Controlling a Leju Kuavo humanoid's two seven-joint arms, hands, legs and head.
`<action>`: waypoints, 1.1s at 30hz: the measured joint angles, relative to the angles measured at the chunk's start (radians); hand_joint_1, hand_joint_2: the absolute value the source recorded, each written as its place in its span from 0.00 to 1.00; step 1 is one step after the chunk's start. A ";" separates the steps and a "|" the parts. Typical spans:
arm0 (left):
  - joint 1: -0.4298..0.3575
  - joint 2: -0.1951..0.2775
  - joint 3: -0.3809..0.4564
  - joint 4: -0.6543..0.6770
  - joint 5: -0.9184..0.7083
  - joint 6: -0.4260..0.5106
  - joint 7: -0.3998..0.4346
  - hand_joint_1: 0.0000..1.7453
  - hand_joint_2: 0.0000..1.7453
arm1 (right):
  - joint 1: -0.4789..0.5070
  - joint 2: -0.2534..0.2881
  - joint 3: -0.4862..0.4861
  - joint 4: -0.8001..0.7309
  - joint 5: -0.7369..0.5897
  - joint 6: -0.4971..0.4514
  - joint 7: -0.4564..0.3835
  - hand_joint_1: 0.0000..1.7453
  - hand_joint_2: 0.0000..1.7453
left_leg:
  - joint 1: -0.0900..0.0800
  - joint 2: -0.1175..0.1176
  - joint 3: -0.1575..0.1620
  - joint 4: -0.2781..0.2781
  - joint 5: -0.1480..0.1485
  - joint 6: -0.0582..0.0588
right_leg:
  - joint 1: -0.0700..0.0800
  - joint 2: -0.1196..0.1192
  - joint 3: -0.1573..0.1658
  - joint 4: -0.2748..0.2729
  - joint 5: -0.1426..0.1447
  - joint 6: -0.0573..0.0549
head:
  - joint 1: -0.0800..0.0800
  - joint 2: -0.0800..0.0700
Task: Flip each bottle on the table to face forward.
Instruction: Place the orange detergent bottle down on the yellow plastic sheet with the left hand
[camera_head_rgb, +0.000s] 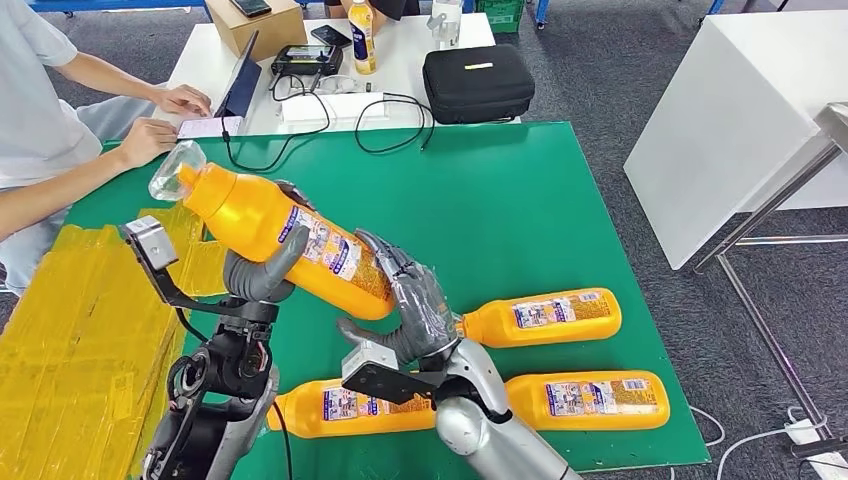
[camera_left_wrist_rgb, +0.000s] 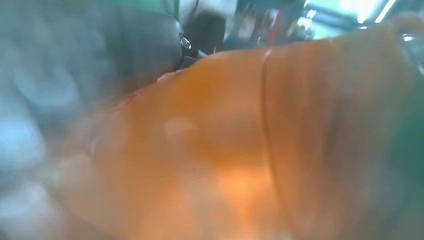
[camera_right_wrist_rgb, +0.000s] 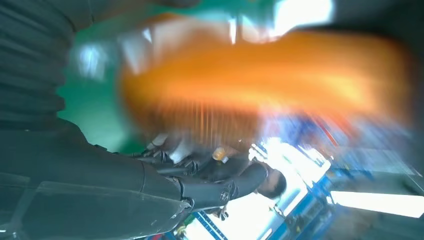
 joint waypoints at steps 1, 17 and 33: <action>-0.007 0.007 0.005 0.000 -0.052 0.049 -0.015 1.00 1.00 | 0.015 -0.004 -0.004 -0.031 -0.032 -0.002 -0.017 0.00 1.00 | 0.000 0.000 0.000 0.000 0.000 0.000 | 0.000 0.000 0.000 0.000 0.000 0.000 | 0.000 0.000; -0.115 0.155 0.158 0.074 -1.179 0.515 0.067 1.00 1.00 | 0.152 -0.067 -0.127 -0.419 -0.303 0.177 -0.070 0.00 1.00 | 0.001 0.000 0.000 0.000 0.000 0.000 | 0.000 0.000 0.000 0.000 0.000 0.000 | 0.000 0.000; -0.234 0.426 0.100 0.478 -1.891 0.336 0.413 1.00 1.00 | 0.227 -0.101 -0.239 -0.539 -0.390 0.292 -0.071 0.00 1.00 | 0.002 0.002 0.000 0.000 0.001 -0.001 | 0.001 0.001 -0.001 0.001 0.000 0.000 | 0.000 0.000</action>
